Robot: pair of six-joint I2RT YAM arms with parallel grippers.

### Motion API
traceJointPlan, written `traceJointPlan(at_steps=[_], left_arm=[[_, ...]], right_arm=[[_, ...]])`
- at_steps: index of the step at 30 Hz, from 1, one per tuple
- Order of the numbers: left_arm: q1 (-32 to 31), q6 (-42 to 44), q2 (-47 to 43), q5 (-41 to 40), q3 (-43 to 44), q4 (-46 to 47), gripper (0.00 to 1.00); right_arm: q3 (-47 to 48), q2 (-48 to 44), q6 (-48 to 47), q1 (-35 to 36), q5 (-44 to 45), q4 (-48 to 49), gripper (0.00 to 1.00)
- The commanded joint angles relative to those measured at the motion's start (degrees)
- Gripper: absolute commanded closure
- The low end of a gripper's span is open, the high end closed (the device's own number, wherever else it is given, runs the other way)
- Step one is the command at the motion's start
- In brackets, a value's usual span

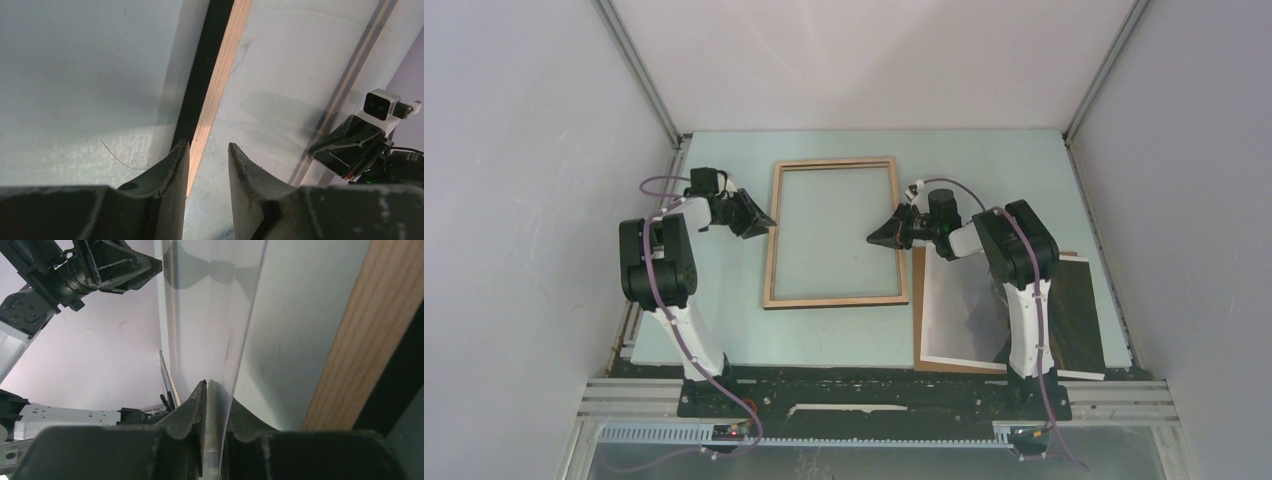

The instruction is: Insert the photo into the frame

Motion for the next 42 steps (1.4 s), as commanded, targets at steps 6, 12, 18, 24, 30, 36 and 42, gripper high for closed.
traceJointPlan(at_steps=[6,12,18,24,30,36,42], left_arm=[[-0.8,0.01,0.09,1.74,-0.95,0.3,0.65],[-0.89,0.24,-0.04,1.6,-0.95,0.07,0.64],[-1.08,0.16,0.02,1.78,-0.86,0.12,0.65],[-1.12,0.08,-0.4,1.74,-0.95,0.07,0.65],[-1.24,0.17,-1.23,1.41,-0.99,0.06,0.64],[-1.73,0.67,-2.16,0.54,-0.97,-0.48,0.64],[-2.76,2.98,-3.47,-3.67,-0.06,-2.94,0.52]], right_arm=[[5.48,-2.82,-8.17,-0.08,1.48,-12.42,0.76],[8.1,-2.24,-9.94,0.14,0.99,-16.27,0.8],[8.84,-2.7,-10.86,1.35,2.7,-19.0,0.73],[8.9,-5.7,-13.17,1.56,7.18,-26.21,0.65],[12.82,-8.76,-19.79,2.75,13.17,-39.84,0.45],[17.95,-8.28,-24.36,4.23,17.61,-51.06,0.31],[19.64,-8.0,-25.36,5.21,20.17,-53.55,0.26]])
